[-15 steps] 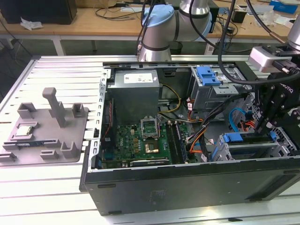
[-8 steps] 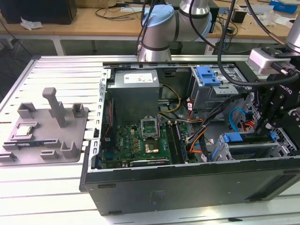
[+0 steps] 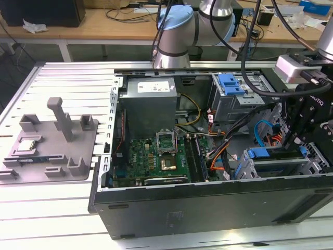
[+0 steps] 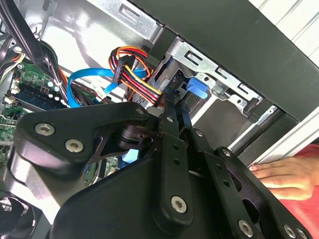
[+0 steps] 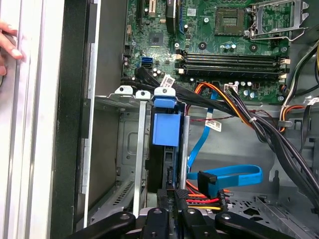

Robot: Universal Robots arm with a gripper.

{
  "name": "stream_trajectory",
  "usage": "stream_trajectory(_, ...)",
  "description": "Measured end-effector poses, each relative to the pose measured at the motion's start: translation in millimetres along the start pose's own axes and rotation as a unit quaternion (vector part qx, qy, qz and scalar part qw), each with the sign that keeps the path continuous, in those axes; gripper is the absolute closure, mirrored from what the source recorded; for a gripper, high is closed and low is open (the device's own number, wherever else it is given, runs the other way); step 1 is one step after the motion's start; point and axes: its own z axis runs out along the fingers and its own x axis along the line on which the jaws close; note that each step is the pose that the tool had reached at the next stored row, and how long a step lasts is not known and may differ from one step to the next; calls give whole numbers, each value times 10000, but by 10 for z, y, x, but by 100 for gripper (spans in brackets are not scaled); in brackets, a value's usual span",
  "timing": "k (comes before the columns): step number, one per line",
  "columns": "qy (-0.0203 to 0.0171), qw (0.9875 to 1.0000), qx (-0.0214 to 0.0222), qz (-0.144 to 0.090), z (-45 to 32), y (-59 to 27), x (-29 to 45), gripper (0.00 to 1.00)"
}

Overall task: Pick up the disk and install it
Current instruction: 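Insert the first disk wire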

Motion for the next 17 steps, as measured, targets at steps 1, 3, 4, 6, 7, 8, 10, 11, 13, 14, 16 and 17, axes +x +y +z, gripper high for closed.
stream_trajectory(1, 0, 10000, 0, 0, 0, 0, 0, 84)
stream_trajectory(3, 0, 10000, 0, 0, 0, 0, 0, 84)
stream_trajectory(4, 0, 10000, 0, 0, 0, 0, 1, 84)
stream_trajectory(6, 0, 10000, 0, 0, 0, 0, 1, 84)
stream_trajectory(7, 0, 10000, 0, 0, 0, 0, 1, 84)
stream_trajectory(8, 0, 10000, 0, 0, 0, 0, 2, 84)
stream_trajectory(10, 0, 10000, 0, 0, 0, 0, 2, 84)
stream_trajectory(11, 0, 10000, 0, 0, 0, 0, 2, 84)
stream_trajectory(13, 0, 10000, 0, 0, 0, 0, 3, 84)
stream_trajectory(14, 0, 10000, 0, 0, 0, 0, 3, 84)
stream_trajectory(16, 0, 10000, 0, 0, 0, 0, 3, 84)
stream_trajectory(17, 0, 10000, 0, 0, 0, 0, 3, 84)
